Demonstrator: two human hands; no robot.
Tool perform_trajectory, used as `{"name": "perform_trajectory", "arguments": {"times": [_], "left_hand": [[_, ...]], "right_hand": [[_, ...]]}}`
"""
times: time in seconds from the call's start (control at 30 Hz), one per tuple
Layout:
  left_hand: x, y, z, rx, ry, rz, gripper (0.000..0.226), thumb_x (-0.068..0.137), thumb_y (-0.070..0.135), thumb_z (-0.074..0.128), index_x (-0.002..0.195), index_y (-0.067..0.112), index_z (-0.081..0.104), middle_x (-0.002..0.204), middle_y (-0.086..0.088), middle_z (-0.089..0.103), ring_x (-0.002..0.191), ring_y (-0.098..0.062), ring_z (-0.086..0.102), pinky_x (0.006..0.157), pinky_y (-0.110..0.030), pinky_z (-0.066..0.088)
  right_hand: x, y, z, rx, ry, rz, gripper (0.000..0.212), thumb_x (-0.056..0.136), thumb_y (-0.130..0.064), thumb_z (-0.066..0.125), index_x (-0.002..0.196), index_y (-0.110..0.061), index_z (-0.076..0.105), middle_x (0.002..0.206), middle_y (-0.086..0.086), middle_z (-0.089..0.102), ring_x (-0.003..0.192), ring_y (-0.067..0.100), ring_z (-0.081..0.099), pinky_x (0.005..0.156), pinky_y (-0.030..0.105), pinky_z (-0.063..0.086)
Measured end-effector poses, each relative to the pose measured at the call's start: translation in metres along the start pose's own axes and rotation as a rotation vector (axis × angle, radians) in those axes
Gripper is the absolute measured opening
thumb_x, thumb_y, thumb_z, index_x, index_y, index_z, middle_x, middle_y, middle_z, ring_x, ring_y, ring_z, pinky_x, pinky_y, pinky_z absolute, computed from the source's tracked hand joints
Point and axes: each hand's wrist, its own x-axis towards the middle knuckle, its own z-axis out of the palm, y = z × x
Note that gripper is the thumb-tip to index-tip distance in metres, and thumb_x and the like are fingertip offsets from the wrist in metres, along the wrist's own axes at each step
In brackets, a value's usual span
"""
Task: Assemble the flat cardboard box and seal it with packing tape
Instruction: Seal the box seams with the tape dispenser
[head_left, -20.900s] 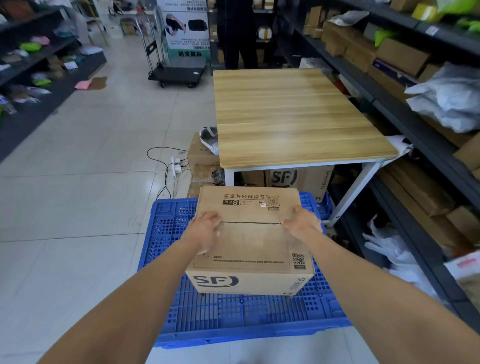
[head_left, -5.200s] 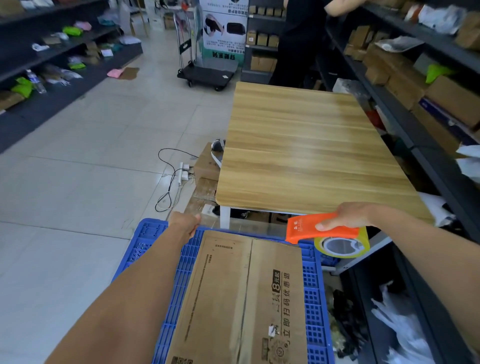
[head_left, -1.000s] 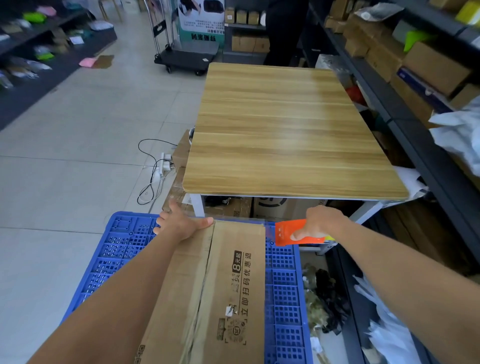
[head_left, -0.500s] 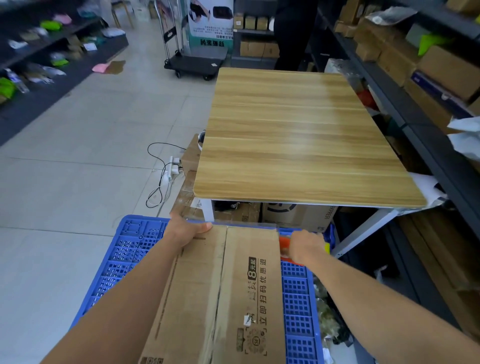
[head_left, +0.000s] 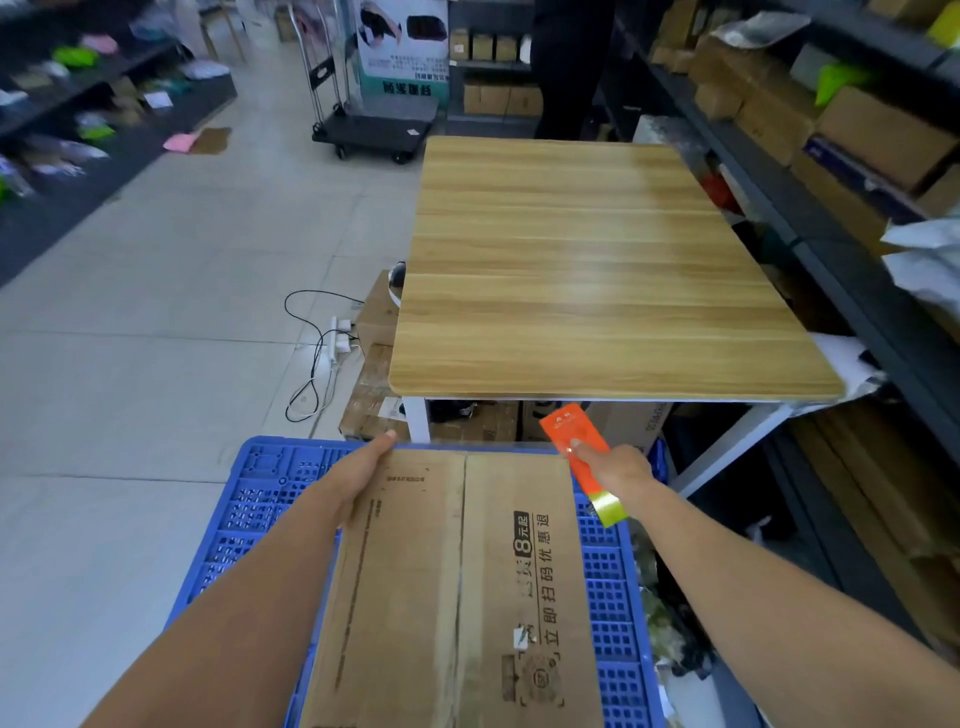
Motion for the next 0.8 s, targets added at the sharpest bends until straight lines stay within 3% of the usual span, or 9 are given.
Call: {"name": "perform_trajectory", "arguments": {"times": [0.1, 0.27, 0.43, 0.5, 0.57, 0.6, 0.67, 0.73, 0.8], "left_hand": [[0.003, -0.002, 0.0, 0.014, 0.088, 0.003, 0.043, 0.088, 0.053, 0.051, 0.092, 0.011, 0.06, 0.091, -0.012, 0.066, 0.083, -0.027, 0.063, 0.084, -0.04, 0.052], [0.002, 0.006, 0.003, -0.061, 0.15, 0.022, 0.022, 0.091, 0.028, 0.051, 0.078, 0.01, 0.056, 0.076, -0.011, 0.06, 0.066, -0.024, 0.056, 0.061, -0.031, 0.046], [0.014, 0.011, 0.004, 0.159, 0.262, 0.138, 0.025, 0.093, 0.017, 0.047, 0.07, 0.008, 0.046, 0.071, -0.008, 0.05, 0.063, -0.021, 0.049, 0.069, -0.034, 0.045], [0.016, 0.013, 0.008, 0.451, 0.43, 0.237, 0.017, 0.093, 0.017, 0.048, 0.081, 0.006, 0.052, 0.083, -0.011, 0.055, 0.083, -0.028, 0.055, 0.087, -0.04, 0.045], [0.01, 0.015, 0.016, 0.723, 0.617, 0.414, 0.015, 0.092, 0.016, 0.048, 0.091, 0.01, 0.062, 0.097, -0.01, 0.059, 0.101, -0.031, 0.055, 0.093, -0.042, 0.04], [0.005, 0.017, 0.021, 0.765, 0.592, 0.556, 0.018, 0.094, 0.017, 0.048, 0.09, 0.011, 0.065, 0.095, -0.007, 0.06, 0.098, -0.029, 0.056, 0.088, -0.038, 0.039], [-0.006, 0.02, 0.034, 0.717, 0.296, 0.759, 0.025, 0.098, 0.022, 0.046, 0.093, 0.011, 0.068, 0.093, 0.002, 0.062, 0.094, -0.023, 0.058, 0.081, -0.028, 0.039], [-0.019, 0.025, 0.051, 0.742, -0.001, 0.8, 0.031, 0.1, 0.023, 0.044, 0.114, 0.009, 0.067, 0.11, 0.002, 0.064, 0.108, -0.018, 0.058, 0.089, -0.024, 0.04], [-0.023, 0.027, 0.068, 0.842, -0.142, 0.802, 0.034, 0.101, 0.023, 0.043, 0.129, 0.012, 0.06, 0.132, 0.0, 0.059, 0.125, -0.017, 0.051, 0.1, -0.023, 0.034]], "right_hand": [[-0.001, 0.003, 0.007, 0.028, 0.031, 0.021, 0.064, 0.086, -0.058, 0.054, 0.11, 0.002, 0.058, 0.092, 0.013, 0.057, 0.079, 0.028, 0.056, 0.064, 0.031, 0.04], [-0.008, 0.005, 0.005, 0.185, 0.085, 0.052, 0.063, 0.084, -0.059, 0.057, 0.108, -0.001, 0.06, 0.097, 0.014, 0.062, 0.083, 0.029, 0.057, 0.072, 0.033, 0.042], [-0.016, -0.002, -0.004, 0.256, 0.113, 0.039, 0.067, 0.082, -0.06, 0.059, 0.113, -0.001, 0.06, 0.1, 0.013, 0.063, 0.084, 0.028, 0.057, 0.072, 0.033, 0.041], [-0.02, -0.003, -0.006, 0.263, 0.121, 0.03, 0.064, 0.083, -0.059, 0.059, 0.111, -0.001, 0.061, 0.094, 0.011, 0.06, 0.081, 0.027, 0.056, 0.071, 0.033, 0.04], [-0.023, -0.003, -0.007, 0.268, 0.126, 0.02, 0.063, 0.083, -0.059, 0.059, 0.108, -0.002, 0.061, 0.089, 0.01, 0.06, 0.077, 0.026, 0.056, 0.07, 0.033, 0.041], [-0.025, -0.003, -0.008, 0.271, 0.127, 0.015, 0.063, 0.082, -0.06, 0.059, 0.107, -0.001, 0.062, 0.088, 0.009, 0.06, 0.074, 0.025, 0.056, 0.07, 0.033, 0.041], [-0.028, -0.004, -0.008, 0.267, 0.126, 0.003, 0.064, 0.082, -0.06, 0.059, 0.107, -0.002, 0.063, 0.089, 0.01, 0.062, 0.075, 0.026, 0.058, 0.069, 0.033, 0.043], [-0.031, -0.005, -0.009, 0.269, 0.13, -0.005, 0.063, 0.082, -0.059, 0.059, 0.107, -0.002, 0.063, 0.092, 0.01, 0.063, 0.079, 0.027, 0.059, 0.07, 0.033, 0.044], [-0.034, -0.006, -0.01, 0.269, 0.135, -0.01, 0.063, 0.082, -0.059, 0.059, 0.108, -0.002, 0.062, 0.095, 0.011, 0.064, 0.081, 0.027, 0.06, 0.071, 0.033, 0.045]]}}
